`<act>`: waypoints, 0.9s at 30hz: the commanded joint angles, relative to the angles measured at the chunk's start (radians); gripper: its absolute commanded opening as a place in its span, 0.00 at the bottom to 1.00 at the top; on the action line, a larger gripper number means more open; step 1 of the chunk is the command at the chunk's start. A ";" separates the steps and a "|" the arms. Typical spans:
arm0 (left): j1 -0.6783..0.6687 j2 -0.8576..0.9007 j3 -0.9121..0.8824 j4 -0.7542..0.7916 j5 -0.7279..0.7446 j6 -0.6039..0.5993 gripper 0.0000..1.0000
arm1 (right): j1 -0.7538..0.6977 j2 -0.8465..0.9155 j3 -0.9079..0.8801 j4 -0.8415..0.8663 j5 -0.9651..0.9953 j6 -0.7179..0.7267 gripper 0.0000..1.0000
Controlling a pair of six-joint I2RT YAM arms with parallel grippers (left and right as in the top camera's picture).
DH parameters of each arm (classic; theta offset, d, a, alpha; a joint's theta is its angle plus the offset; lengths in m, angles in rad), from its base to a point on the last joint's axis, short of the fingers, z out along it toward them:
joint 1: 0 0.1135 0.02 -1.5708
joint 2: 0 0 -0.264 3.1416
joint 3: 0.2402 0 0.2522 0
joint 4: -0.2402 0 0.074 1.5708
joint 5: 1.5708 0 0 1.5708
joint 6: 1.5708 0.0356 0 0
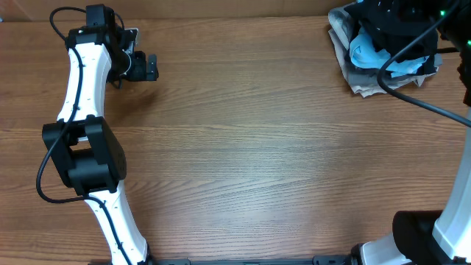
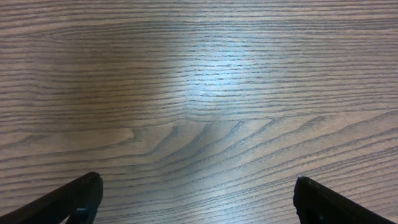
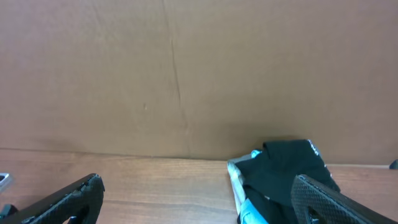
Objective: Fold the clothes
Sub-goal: 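Lower the black bundle onto the clothes stack and open the right gripper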
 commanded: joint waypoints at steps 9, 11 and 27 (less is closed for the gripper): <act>-0.006 0.014 -0.005 0.003 0.002 -0.021 1.00 | 0.000 0.028 -0.005 -0.040 -0.009 0.007 1.00; -0.006 0.014 -0.005 0.003 0.002 -0.021 1.00 | -0.001 0.031 -0.005 -0.043 -0.008 0.007 1.00; -0.006 0.014 -0.005 0.003 0.002 -0.021 1.00 | 0.101 -0.181 -0.043 -0.285 -0.008 0.007 1.00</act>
